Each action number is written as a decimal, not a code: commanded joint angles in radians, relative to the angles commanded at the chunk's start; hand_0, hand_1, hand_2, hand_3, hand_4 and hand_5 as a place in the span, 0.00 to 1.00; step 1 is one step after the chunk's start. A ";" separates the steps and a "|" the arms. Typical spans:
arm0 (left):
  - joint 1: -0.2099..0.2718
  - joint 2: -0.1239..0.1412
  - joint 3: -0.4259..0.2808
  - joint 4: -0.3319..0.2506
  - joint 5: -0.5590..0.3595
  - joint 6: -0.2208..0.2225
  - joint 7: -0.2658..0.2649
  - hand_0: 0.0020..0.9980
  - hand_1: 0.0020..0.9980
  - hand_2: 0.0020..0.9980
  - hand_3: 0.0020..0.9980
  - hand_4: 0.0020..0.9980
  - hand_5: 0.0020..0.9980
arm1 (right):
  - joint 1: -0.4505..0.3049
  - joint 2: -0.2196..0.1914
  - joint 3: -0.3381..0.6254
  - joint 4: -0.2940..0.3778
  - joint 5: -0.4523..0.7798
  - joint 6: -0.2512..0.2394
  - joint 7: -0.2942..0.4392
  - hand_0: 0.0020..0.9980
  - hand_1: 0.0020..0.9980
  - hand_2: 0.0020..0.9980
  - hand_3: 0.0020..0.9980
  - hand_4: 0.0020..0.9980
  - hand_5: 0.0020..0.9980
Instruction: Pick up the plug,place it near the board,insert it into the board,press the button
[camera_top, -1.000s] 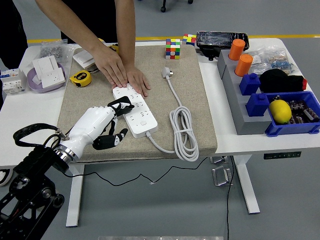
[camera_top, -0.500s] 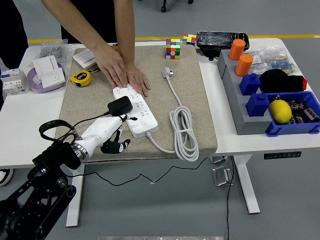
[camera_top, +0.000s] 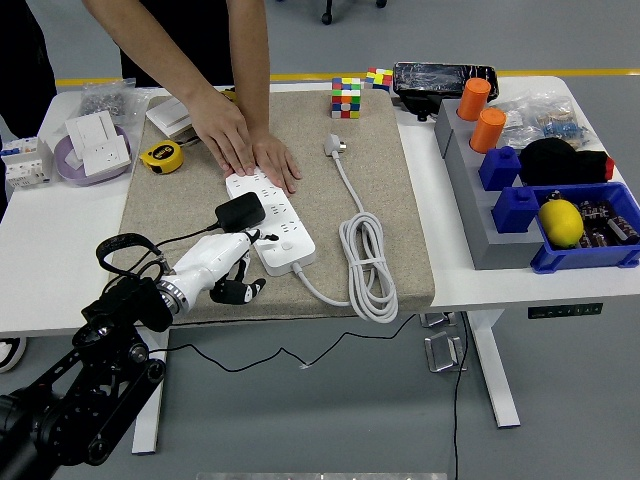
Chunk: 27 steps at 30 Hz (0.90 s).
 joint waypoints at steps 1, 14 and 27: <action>-0.001 -0.002 0.002 0.002 0.000 0.001 0.000 0.14 0.00 0.16 0.88 0.66 0.00 | 0.000 0.000 0.000 0.000 0.000 0.000 0.000 1.00 0.87 0.80 0.82 1.00 1.00; -0.031 -0.017 0.036 0.036 0.000 0.002 0.002 0.14 0.00 0.16 0.88 0.65 0.00 | 0.004 -0.001 -0.003 0.000 0.001 0.000 0.001 1.00 0.87 0.80 0.82 1.00 1.00; -0.048 -0.022 0.049 0.072 0.000 0.000 0.004 0.14 0.00 0.17 0.88 0.65 0.00 | 0.003 -0.001 -0.007 0.001 0.001 -0.001 0.001 1.00 0.87 0.80 0.82 1.00 1.00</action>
